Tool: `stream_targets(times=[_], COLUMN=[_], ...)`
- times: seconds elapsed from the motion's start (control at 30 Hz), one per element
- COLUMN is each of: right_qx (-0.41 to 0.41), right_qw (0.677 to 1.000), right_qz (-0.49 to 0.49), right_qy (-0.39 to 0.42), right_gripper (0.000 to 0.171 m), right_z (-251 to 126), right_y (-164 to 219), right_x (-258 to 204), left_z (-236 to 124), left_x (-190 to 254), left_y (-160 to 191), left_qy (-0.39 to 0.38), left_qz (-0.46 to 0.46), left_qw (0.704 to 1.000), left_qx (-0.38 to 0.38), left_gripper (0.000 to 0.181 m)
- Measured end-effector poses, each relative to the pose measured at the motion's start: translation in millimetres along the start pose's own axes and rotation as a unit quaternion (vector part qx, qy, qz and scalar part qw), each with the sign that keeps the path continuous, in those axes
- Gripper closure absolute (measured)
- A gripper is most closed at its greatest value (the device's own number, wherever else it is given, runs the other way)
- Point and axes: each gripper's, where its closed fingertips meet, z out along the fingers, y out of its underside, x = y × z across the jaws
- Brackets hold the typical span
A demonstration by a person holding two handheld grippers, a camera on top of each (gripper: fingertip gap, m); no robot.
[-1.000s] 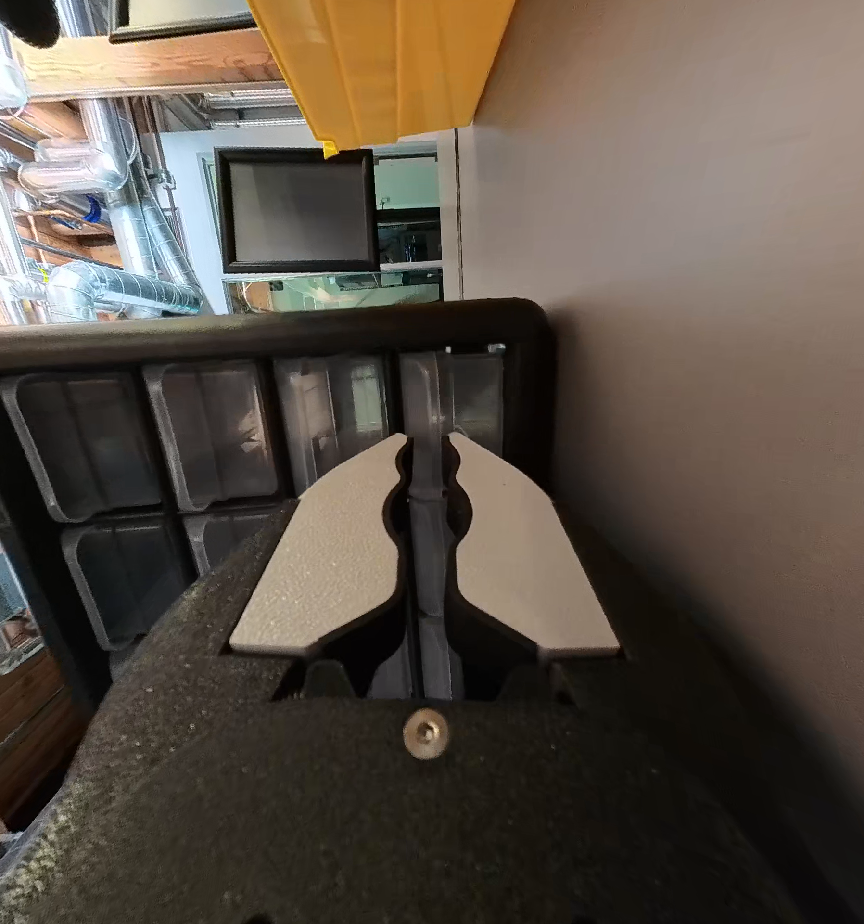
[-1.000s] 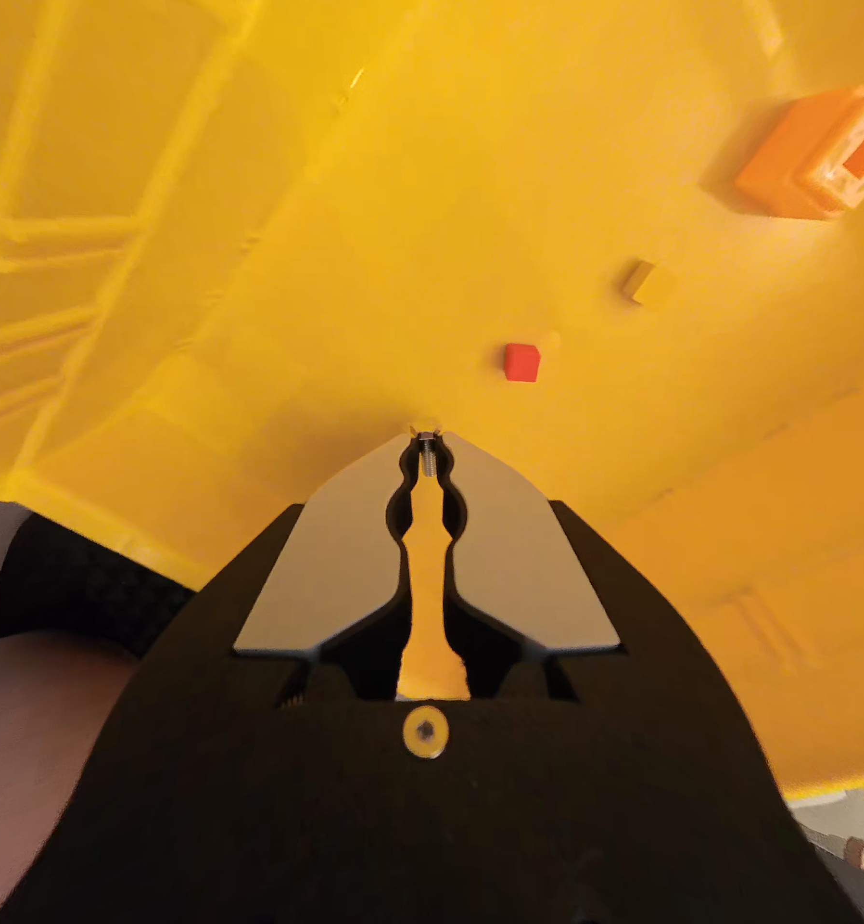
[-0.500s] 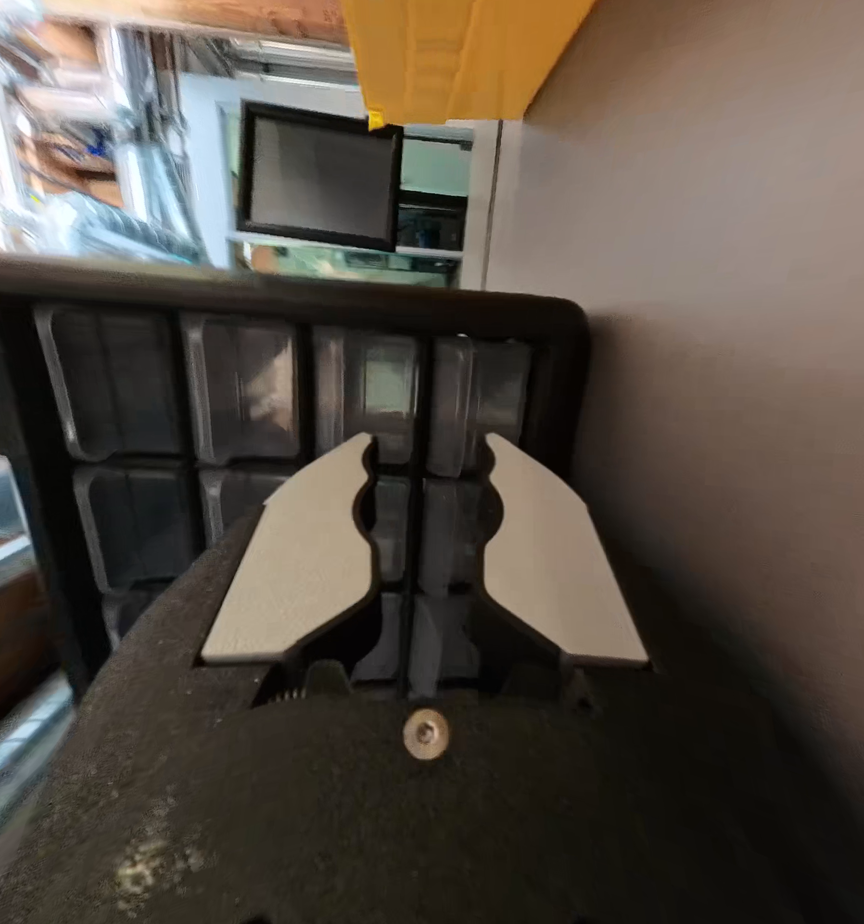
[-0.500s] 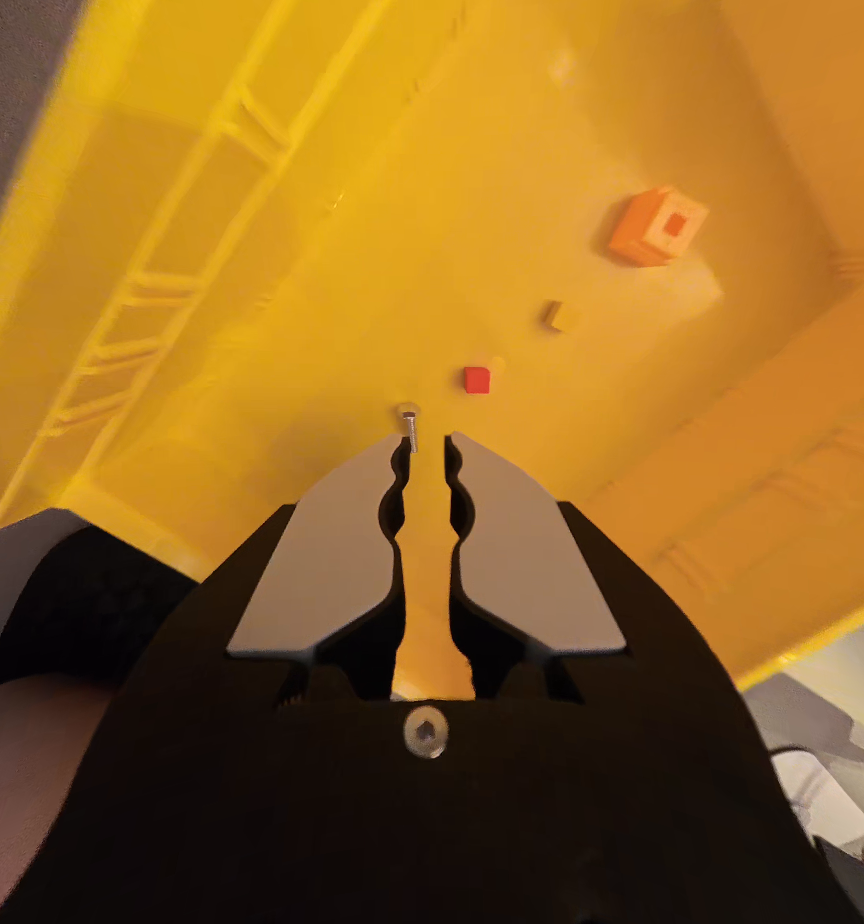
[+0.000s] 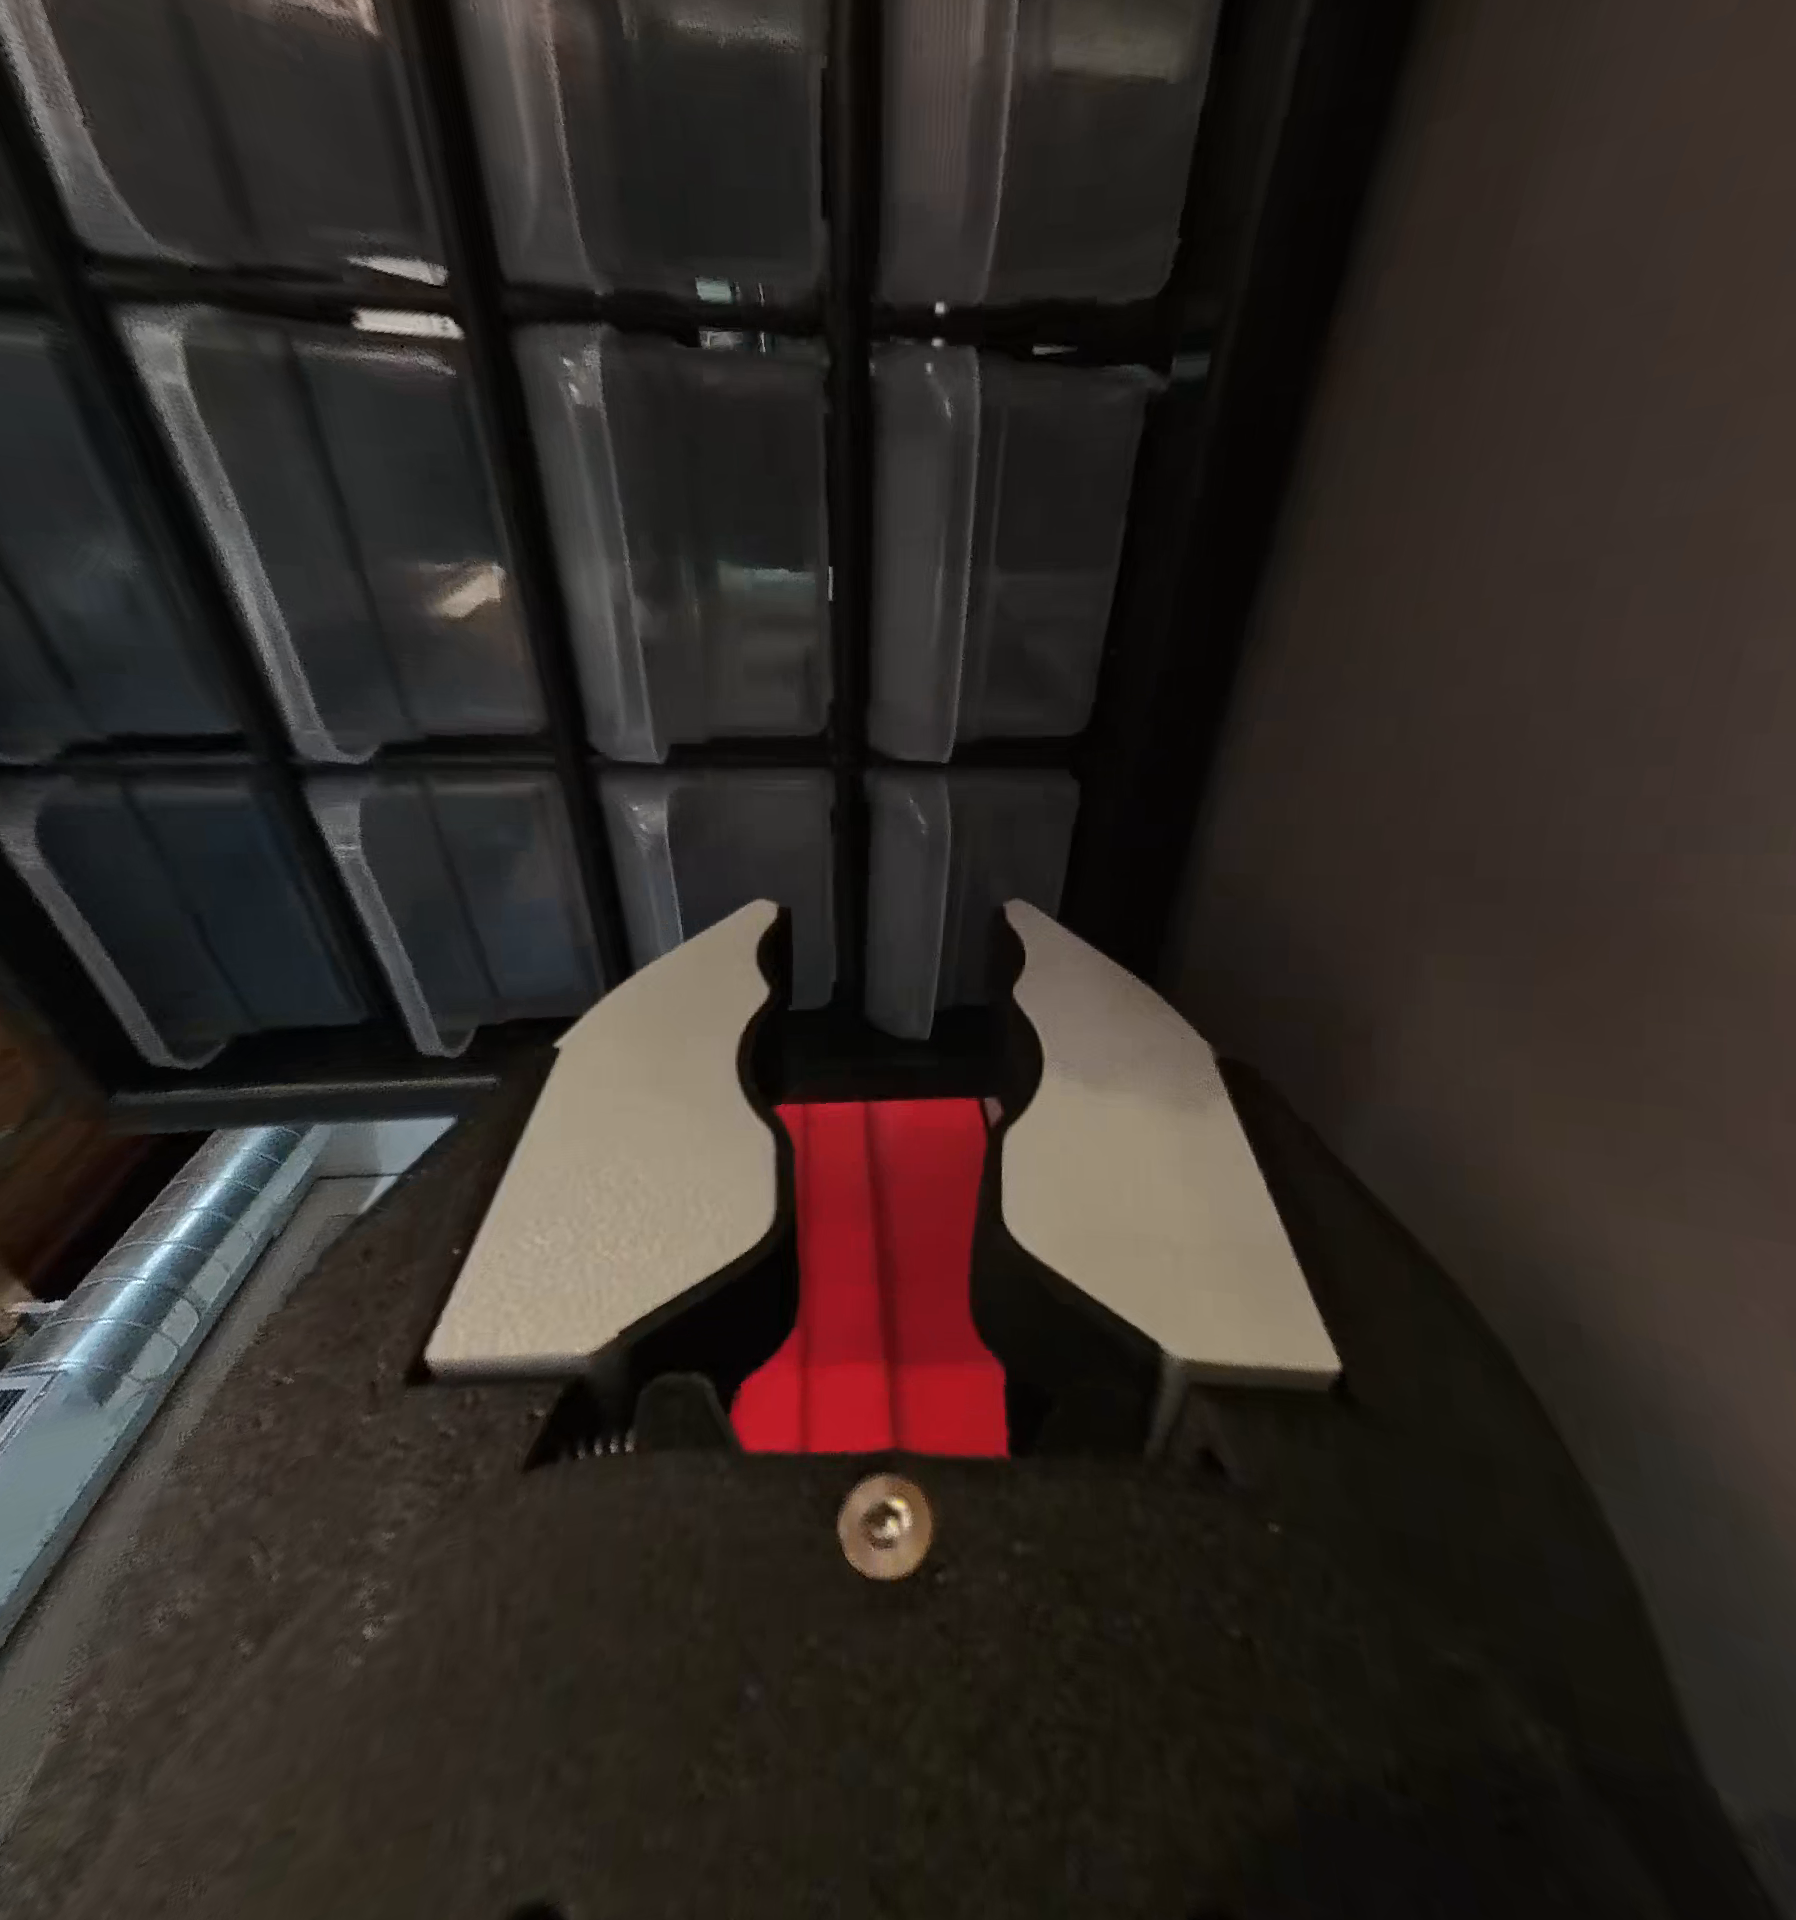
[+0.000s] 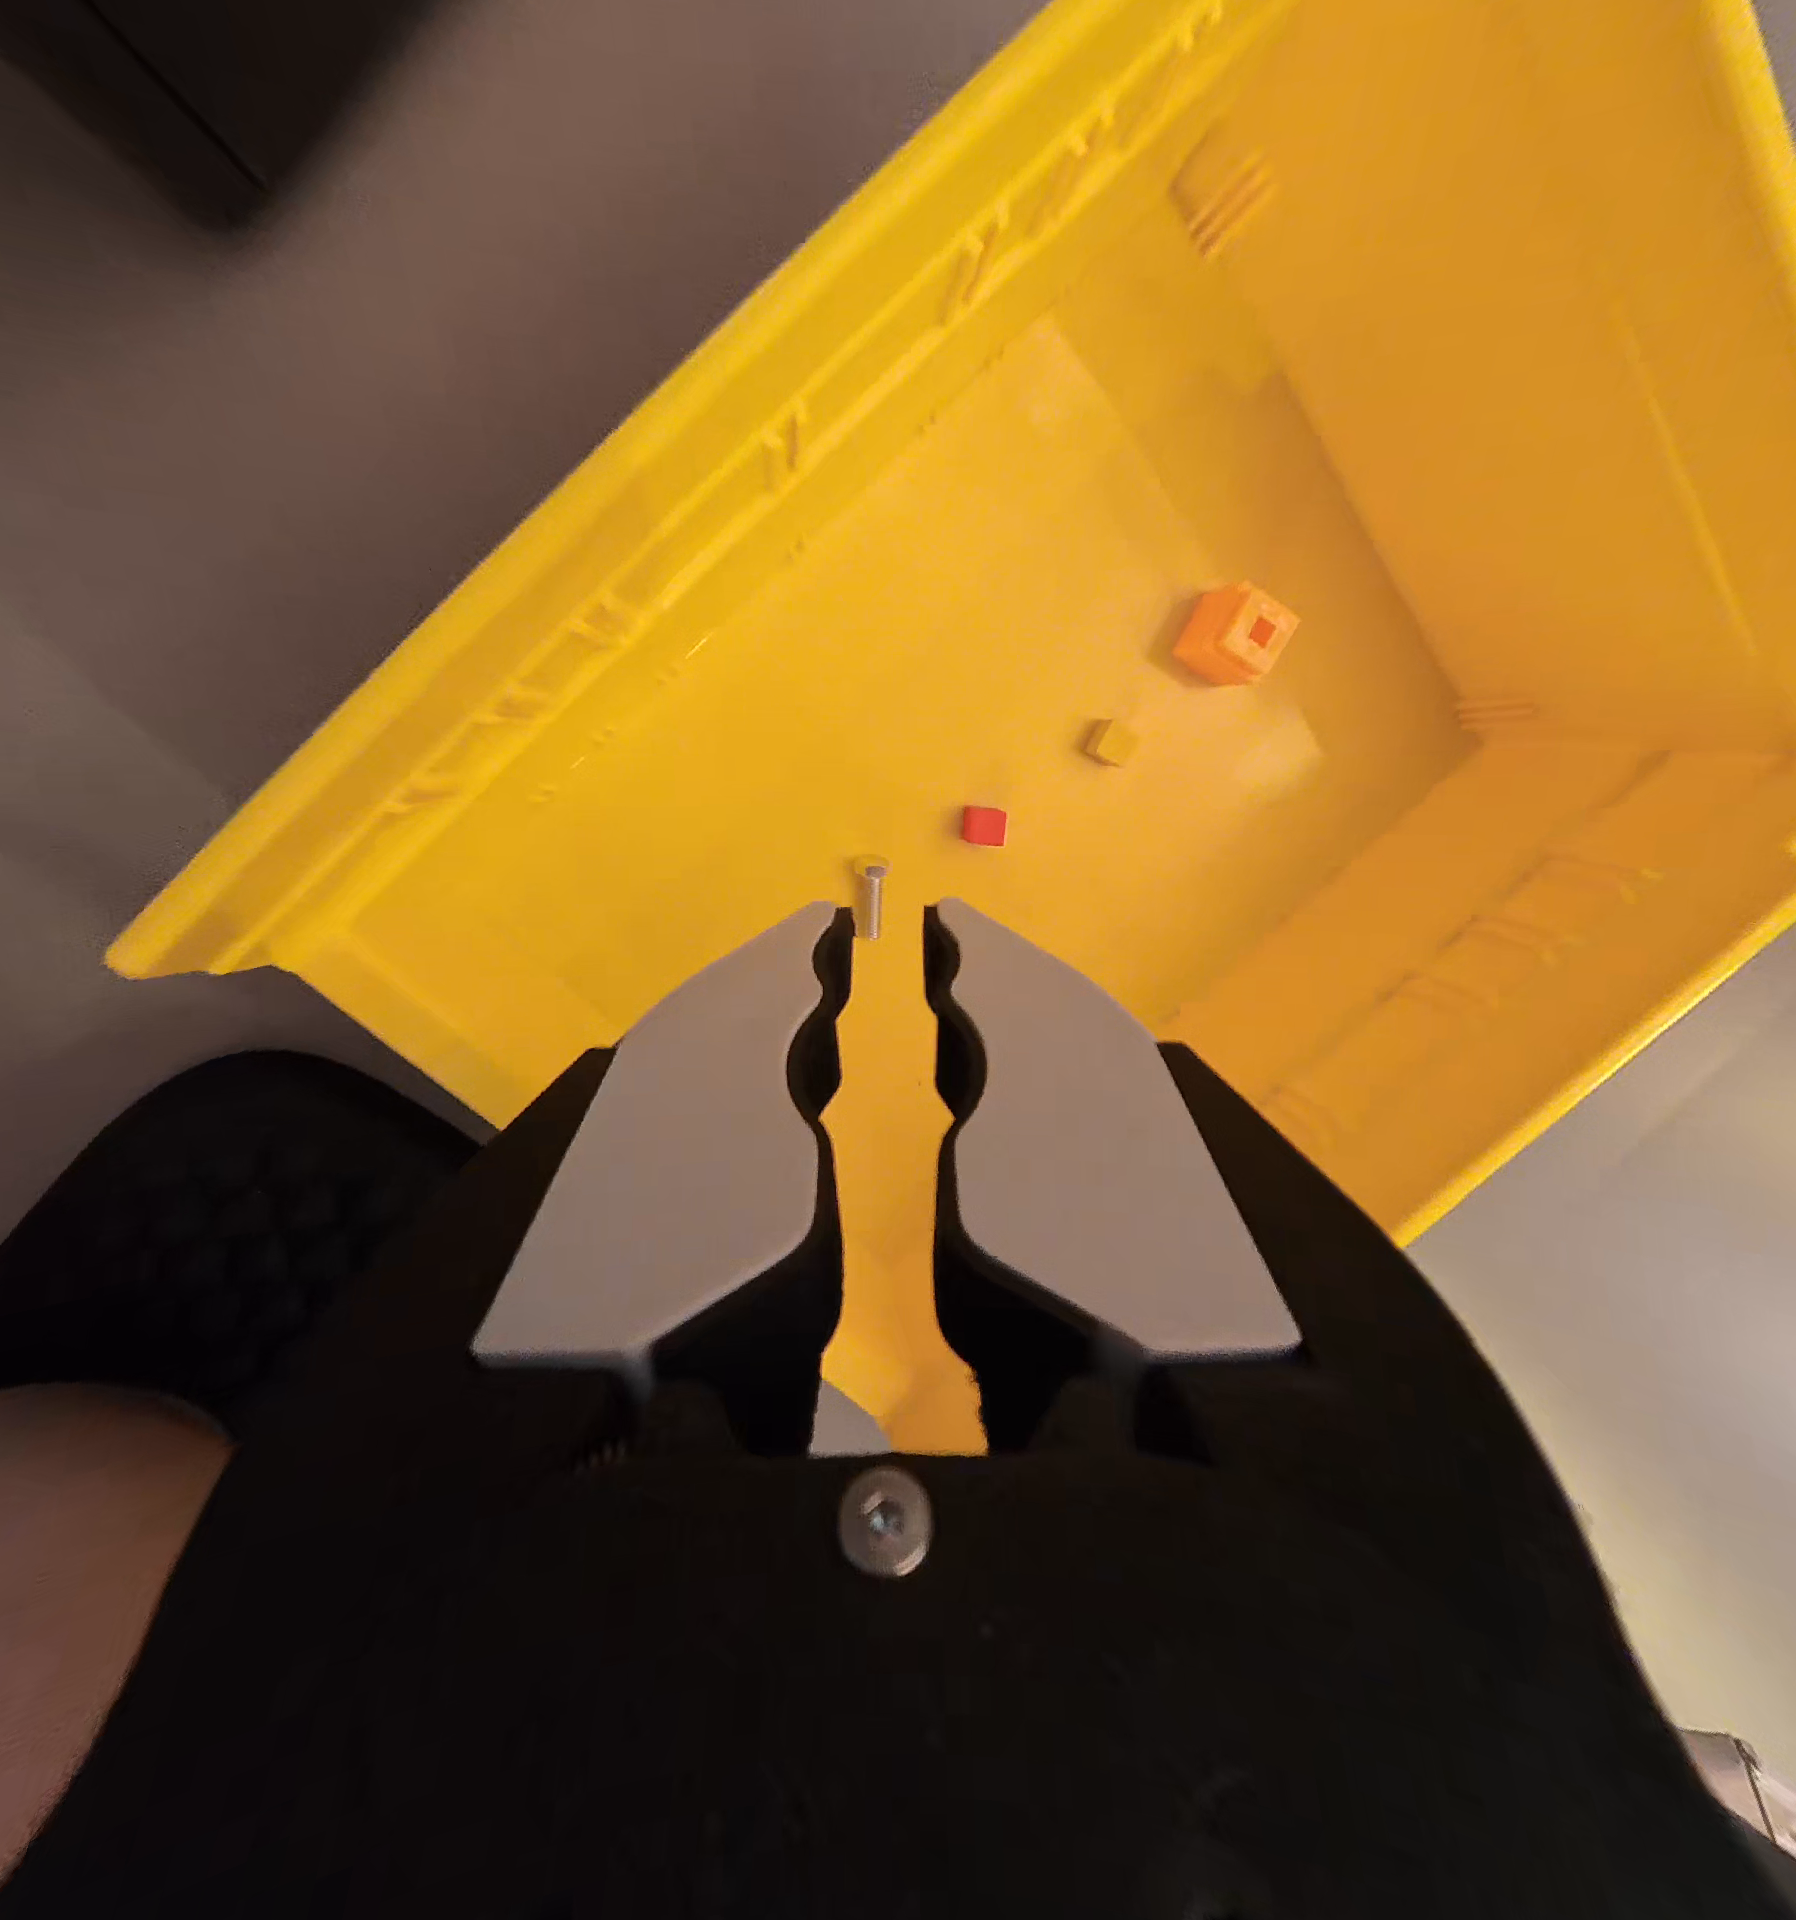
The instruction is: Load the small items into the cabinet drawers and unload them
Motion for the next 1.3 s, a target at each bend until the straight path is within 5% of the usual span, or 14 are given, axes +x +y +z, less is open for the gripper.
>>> stream_targets(times=[0.5, 0.7, 0.87, 1.1, 1.3], right_qx=[0.043, 0.159, 0.259, 0.120, -0.014], right_qw=[0.998, 0.959, 0.902, 0.911, 0.899], right_qz=[-0.055, -0.233, -0.329, -0.387, -0.431], right_qy=[0.003, -0.019, -0.105, -0.071, -0.075], right_gripper=[0.159, 0.160, 0.159, 0.157, 0.154], right_z=[-29.5, -70.0, -64.6, 18.4, 64.4], right_y=[-17.0, -93.4, -188.9, -248.7, -245.5], right_x=[-27.3, -122.9, -262.4, -321.0, -333.5], left_z=[-15.9, -51.8, -68.4, -83.2, -90.8], left_x=[3.1, 6.3, 10.6, 11.0, 16.5], left_y=[10.2, 14.1, 16.1, 16.3, 17.0], left_qy=[-0.004, -0.006, -0.011, -0.004, 0.002], left_qz=[0.013, 0.013, 0.015, 0.001, -0.004], left_qw=[1.000, 1.000, 0.999, 1.000, 0.999], left_qx=[0.007, 0.013, 0.026, 0.030, 0.034], left_gripper=[0.168, 0.168, 0.168, 0.168, 0.168])
